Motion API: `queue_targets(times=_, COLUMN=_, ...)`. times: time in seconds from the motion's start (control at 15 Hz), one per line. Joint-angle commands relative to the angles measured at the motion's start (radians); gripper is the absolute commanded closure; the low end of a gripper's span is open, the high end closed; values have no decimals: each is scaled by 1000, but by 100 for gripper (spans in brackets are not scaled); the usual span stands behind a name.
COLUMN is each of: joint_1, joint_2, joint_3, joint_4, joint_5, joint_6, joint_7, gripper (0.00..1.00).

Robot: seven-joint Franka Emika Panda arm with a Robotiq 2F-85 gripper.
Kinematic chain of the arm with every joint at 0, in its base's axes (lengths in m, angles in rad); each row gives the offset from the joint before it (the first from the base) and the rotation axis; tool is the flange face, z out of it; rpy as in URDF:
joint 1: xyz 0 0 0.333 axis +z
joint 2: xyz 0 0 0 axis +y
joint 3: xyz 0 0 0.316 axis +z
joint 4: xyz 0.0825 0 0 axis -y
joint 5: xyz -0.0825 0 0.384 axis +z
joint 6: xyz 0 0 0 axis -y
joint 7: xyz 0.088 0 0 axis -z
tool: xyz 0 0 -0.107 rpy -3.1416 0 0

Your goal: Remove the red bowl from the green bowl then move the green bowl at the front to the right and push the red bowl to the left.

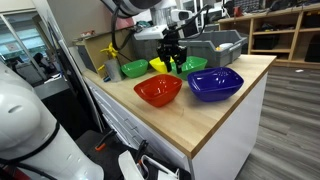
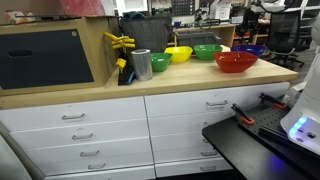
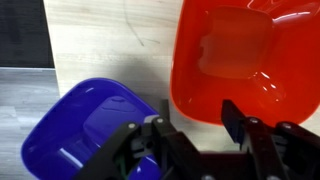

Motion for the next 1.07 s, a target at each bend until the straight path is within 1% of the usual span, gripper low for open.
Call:
queue_targets(times=0.0, joint_1=42, joint_2=-23, joint_3=50, joint_4=16, joint_5=11, joint_6=-4, joint_7=65, gripper=10)
queue_targets(times=0.07, joint_1=56, joint_2=-16, joint_3=65, joint_4=24, joint_5=23, joint_6=-2, joint_7=86, gripper=3)
queue_targets(times=0.13, joint_1=73, joint_2=-7, joint_3=84, joint_4=28, joint_5=34, joint_6=5, joint_7=114, gripper=0)
queue_targets(times=0.4, joint_1=129, joint_2=47, joint_3=147, joint_4=42, joint_5=91, joint_6=66, joint_7=246, gripper=0)
queue_targets(times=0.67, joint_1=171, joint_2=114, joint_3=199, joint_4=39, joint_5=135, joint_6=168, joint_7=381, gripper=0)
queue_targets(times=1.0, joint_1=215, joint_2=197, joint_3=251, joint_4=50, joint_5=134, joint_6=310, joint_7=605, gripper=0)
